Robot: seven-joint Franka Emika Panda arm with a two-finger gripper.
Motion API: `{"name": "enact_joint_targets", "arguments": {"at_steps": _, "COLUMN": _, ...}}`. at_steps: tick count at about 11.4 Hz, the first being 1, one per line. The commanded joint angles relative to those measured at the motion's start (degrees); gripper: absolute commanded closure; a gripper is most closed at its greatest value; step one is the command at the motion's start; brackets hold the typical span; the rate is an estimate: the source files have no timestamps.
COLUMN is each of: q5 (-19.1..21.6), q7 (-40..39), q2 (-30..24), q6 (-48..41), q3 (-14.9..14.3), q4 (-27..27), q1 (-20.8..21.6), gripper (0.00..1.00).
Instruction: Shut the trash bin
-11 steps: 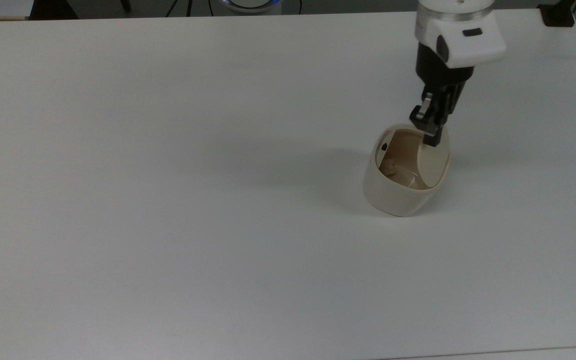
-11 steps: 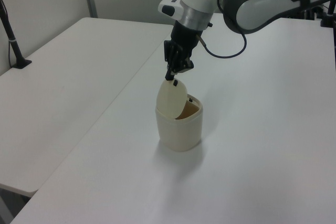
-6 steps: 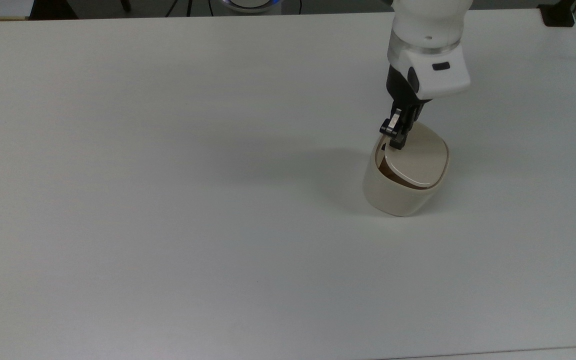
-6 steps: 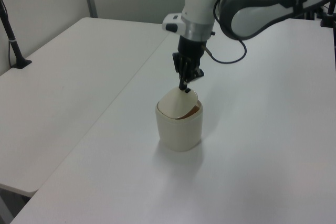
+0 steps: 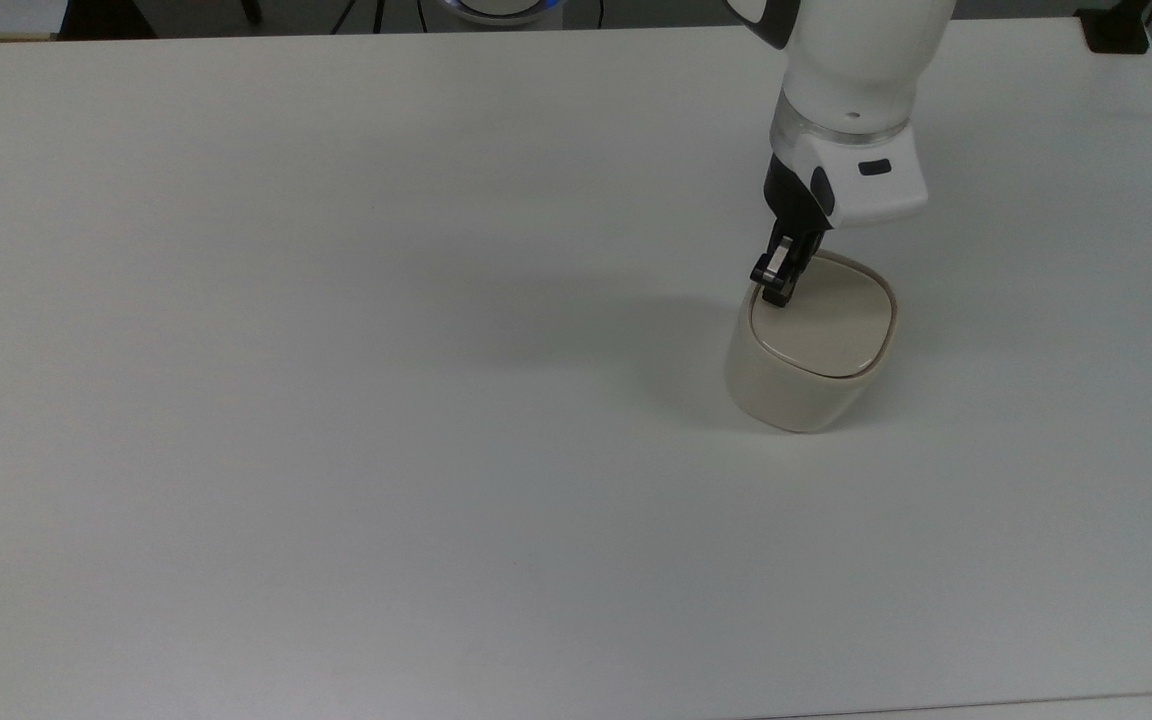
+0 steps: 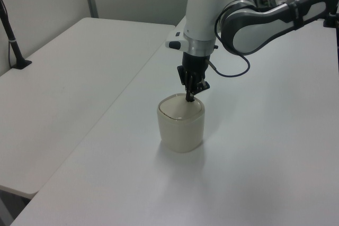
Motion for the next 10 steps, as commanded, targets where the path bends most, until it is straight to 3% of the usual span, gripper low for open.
{"name": "enact_joint_targets", "arguments": {"at_steps": 1, "q5": -0.3, "q7": 0.5, "q2": 0.82, "q6": -0.55, "q3": -0.25, "q4": 0.07, "q1": 0.47, "gripper": 1.0}}
{"name": "enact_joint_targets", "arguments": {"at_steps": 4, "q5": -0.2, "q7": 11.98, "q2": -3.31, "q6": -1.6, "q3": -0.25, "q4": 0.78, "q1": 0.12, "gripper": 1.0}}
{"name": "enact_joint_targets", "arguments": {"at_steps": 6, "q5": -0.29, "q7": 19.45, "q2": -6.56, "q6": -6.94, "q3": -0.69, "q4": 0.96, "q1": -0.32, "gripper": 0.98}}
{"name": "enact_joint_targets", "arguments": {"at_steps": 9, "q5": -0.29, "q7": 30.35, "q2": -10.61, "q6": -17.22, "q3": -0.95, "q4": 1.22, "q1": -4.97, "gripper": 0.94}}
{"name": "enact_joint_targets", "arguments": {"at_steps": 10, "q5": -0.29, "q7": 33.96, "q2": -11.32, "q6": -20.12, "q3": -0.95, "q4": 1.48, "q1": -7.59, "gripper": 0.79}}
